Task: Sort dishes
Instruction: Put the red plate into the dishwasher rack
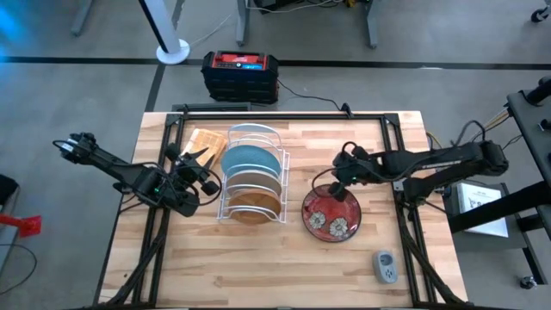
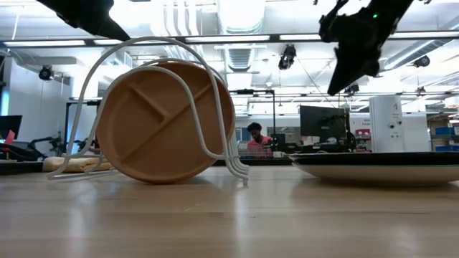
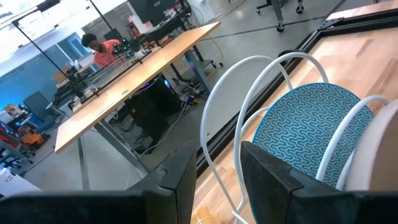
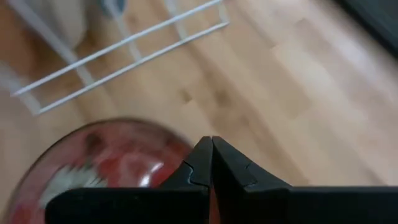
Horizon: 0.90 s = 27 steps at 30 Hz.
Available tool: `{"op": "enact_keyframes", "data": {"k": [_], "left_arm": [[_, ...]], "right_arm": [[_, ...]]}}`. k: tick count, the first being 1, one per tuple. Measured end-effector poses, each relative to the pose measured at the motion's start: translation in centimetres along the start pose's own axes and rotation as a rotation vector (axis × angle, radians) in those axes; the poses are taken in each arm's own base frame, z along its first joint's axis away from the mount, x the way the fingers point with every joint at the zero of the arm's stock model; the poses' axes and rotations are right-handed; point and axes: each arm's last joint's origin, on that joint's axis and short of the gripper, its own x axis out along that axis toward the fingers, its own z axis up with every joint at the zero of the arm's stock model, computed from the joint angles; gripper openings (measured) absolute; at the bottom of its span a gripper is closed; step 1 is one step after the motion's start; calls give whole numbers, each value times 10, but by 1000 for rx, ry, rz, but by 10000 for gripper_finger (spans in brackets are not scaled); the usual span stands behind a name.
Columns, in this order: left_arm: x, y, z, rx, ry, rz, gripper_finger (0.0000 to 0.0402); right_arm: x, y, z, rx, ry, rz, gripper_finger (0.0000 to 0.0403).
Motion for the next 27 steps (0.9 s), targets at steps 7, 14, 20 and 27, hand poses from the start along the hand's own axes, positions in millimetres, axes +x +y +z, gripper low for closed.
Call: {"op": "enact_keyframes", "data": {"k": [7,14,20,27], "left_arm": [[0,0,0,0,0,0,115],[0,0,0,0,0,0,115],[0,0,0,0,0,-1,115],[0,0,0,-1,0,-1,115]], "right_arm": [[-5,-1,-7,-63,88,129,5],[14,-4,-27,-152,180,92,62],[29,-7,-44,-163,237,63,109],[44,-12,-63,-108,246,52,141]]}}
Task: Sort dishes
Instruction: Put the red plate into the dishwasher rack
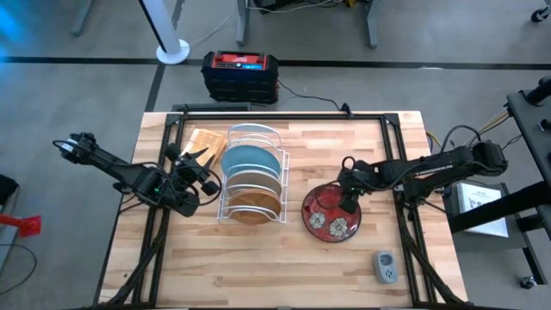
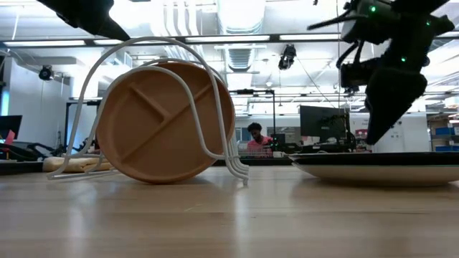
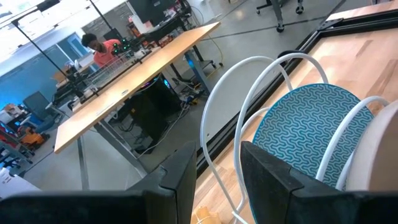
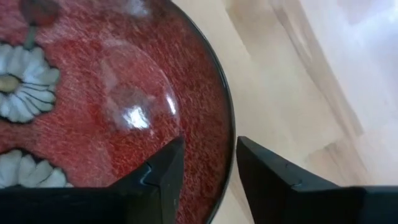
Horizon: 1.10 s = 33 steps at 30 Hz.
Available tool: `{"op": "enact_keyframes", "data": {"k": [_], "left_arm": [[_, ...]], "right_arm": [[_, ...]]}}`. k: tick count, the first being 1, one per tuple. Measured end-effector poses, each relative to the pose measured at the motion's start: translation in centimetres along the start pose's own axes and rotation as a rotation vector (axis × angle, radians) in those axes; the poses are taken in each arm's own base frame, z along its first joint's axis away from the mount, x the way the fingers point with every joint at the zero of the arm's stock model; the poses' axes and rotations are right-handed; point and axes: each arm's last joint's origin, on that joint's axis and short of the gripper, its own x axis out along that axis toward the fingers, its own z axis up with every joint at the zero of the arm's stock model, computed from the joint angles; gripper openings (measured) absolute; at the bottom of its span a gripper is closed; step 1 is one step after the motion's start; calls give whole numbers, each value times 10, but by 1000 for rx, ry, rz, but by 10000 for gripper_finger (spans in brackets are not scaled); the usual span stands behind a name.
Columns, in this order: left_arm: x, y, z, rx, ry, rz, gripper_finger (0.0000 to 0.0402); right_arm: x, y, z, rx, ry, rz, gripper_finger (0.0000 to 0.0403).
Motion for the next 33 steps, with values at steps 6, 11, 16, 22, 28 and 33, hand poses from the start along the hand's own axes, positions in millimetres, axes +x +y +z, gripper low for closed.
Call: {"op": "enact_keyframes", "data": {"k": [6,11,16,22,28,33], "left_arm": [[0,0,0,-6,-1,-1,115],[-1,-9,13,-40,-4,-137,115],[-5,-30,45,-30,-160,-462,115],[-3,-54,68,-4,-319,-505,115],[2,-92,92,33,-285,-511,115],[12,-140,100,128,-218,-516,115]], "right_arm": [[9,-2,-8,57,2,-2,165],[14,-3,-12,60,-9,3,181],[14,-3,-11,54,-13,4,185],[11,-3,-11,63,-26,7,175],[3,-4,-10,120,-96,-23,158],[-6,-6,-11,126,-155,-25,138]]}}
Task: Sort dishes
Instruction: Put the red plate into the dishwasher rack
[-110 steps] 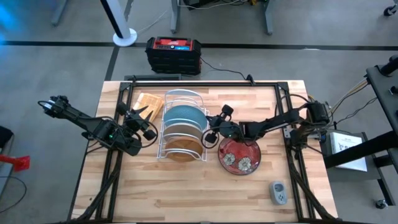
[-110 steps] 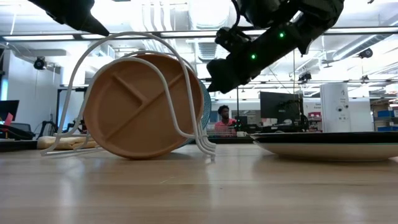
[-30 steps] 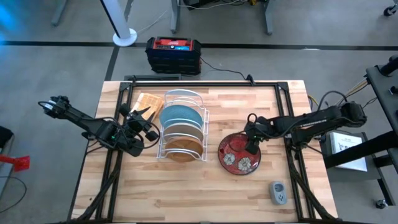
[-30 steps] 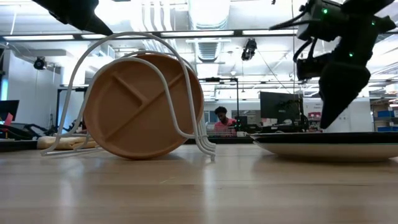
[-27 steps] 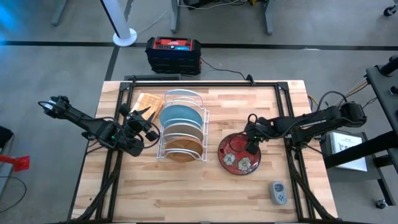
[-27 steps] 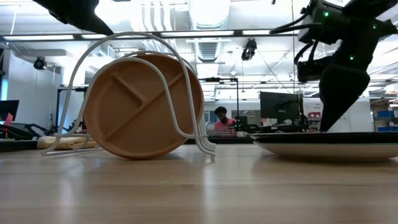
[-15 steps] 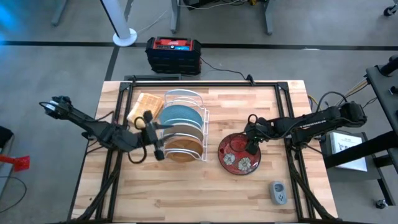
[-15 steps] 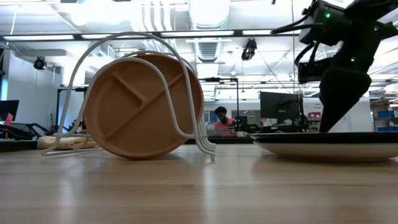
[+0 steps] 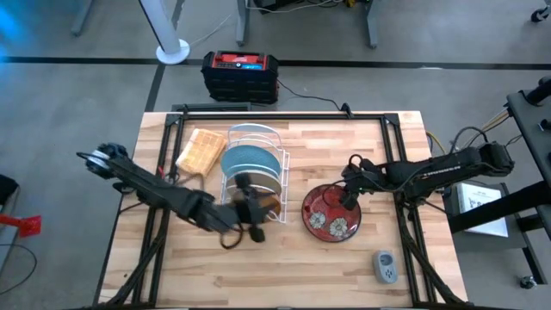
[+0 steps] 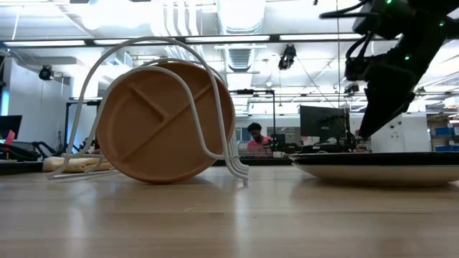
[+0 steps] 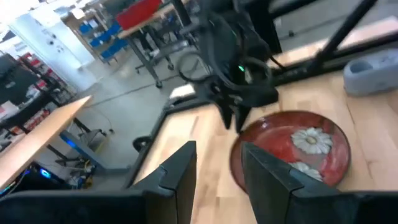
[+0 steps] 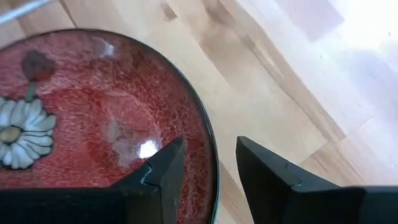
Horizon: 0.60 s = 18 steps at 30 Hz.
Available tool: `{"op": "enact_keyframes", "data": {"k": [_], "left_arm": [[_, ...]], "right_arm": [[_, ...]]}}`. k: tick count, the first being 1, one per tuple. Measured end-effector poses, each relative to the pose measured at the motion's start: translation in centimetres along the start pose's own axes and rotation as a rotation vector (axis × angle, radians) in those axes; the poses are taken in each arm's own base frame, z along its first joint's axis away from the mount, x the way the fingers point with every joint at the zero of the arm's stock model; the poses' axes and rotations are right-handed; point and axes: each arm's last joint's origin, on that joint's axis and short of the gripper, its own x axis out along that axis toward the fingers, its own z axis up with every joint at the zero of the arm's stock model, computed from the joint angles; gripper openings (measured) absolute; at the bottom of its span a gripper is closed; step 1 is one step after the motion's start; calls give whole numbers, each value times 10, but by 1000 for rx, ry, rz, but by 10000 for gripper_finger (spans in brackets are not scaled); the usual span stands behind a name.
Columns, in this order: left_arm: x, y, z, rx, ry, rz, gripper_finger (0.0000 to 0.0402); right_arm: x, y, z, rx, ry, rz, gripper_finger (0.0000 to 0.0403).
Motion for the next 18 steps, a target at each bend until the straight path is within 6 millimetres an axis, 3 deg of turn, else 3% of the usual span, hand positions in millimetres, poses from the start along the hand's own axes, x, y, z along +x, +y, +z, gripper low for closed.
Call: {"op": "enact_keyframes", "data": {"k": [9,18], "left_arm": [[47,-53,4,28,92,-76,115],[60,-67,14,44,81,-100,115]], "right_arm": [[-14,-3,-19,-38,-59,78,98],[-24,-8,-24,-19,-120,132,69]]}}
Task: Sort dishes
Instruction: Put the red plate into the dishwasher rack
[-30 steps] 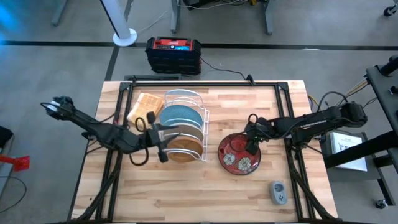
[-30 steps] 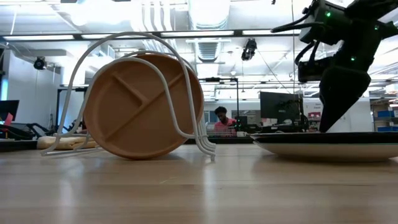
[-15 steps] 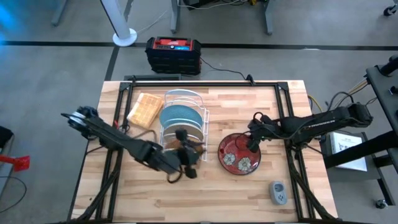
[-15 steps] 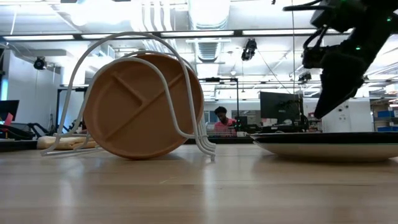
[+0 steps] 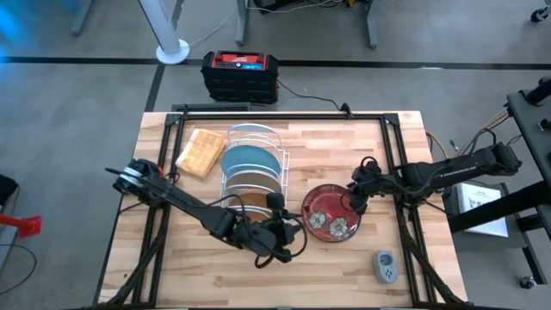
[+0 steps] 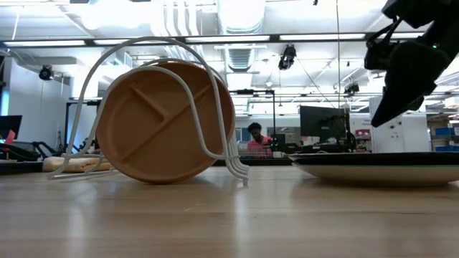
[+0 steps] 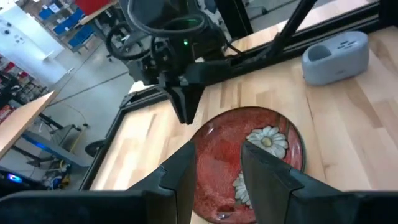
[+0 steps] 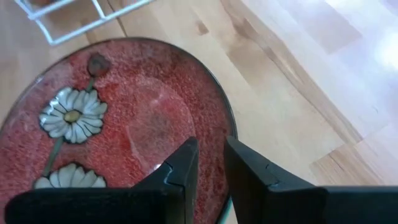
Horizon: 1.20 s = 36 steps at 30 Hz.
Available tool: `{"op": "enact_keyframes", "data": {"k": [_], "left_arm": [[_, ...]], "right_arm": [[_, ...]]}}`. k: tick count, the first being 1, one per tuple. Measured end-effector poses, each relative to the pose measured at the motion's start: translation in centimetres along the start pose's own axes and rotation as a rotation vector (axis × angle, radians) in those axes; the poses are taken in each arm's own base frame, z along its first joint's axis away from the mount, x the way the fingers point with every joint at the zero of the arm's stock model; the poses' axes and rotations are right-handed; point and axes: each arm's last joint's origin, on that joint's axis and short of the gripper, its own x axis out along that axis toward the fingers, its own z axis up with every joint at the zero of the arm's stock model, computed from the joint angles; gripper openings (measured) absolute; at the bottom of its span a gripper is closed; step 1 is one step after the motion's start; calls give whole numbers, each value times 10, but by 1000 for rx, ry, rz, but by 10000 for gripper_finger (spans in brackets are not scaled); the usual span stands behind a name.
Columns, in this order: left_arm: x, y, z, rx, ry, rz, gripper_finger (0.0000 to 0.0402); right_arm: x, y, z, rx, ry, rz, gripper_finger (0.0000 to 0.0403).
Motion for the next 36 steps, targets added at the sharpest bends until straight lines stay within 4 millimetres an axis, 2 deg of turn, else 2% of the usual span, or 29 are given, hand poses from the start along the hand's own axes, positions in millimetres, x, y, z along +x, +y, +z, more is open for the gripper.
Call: {"op": "enact_keyframes", "data": {"k": [7,11,19,22,27,30,33,36], "left_arm": [[1,-13,-11,11,61,-118,115],[-8,-23,-8,-19,50,-210,115],[-27,-45,-4,-152,51,-524,114],[-39,-56,-6,-147,72,-545,102],[-50,-66,-13,-247,136,-496,42],[-47,-71,-16,-320,151,-443,8],[-36,-84,-23,-362,158,-428,6],[-22,-101,-31,-332,185,-402,2]], "right_arm": [[8,-5,-12,-13,38,-25,82],[9,-6,-14,-15,45,-30,104],[9,-6,-14,-20,45,-30,144],[9,-6,-14,-20,45,-30,154],[10,-7,-15,-22,49,-31,164],[11,-8,-18,-26,59,-37,165],[13,-9,-20,-21,55,-34,163],[14,-9,-21,11,52,-33,166]]}}
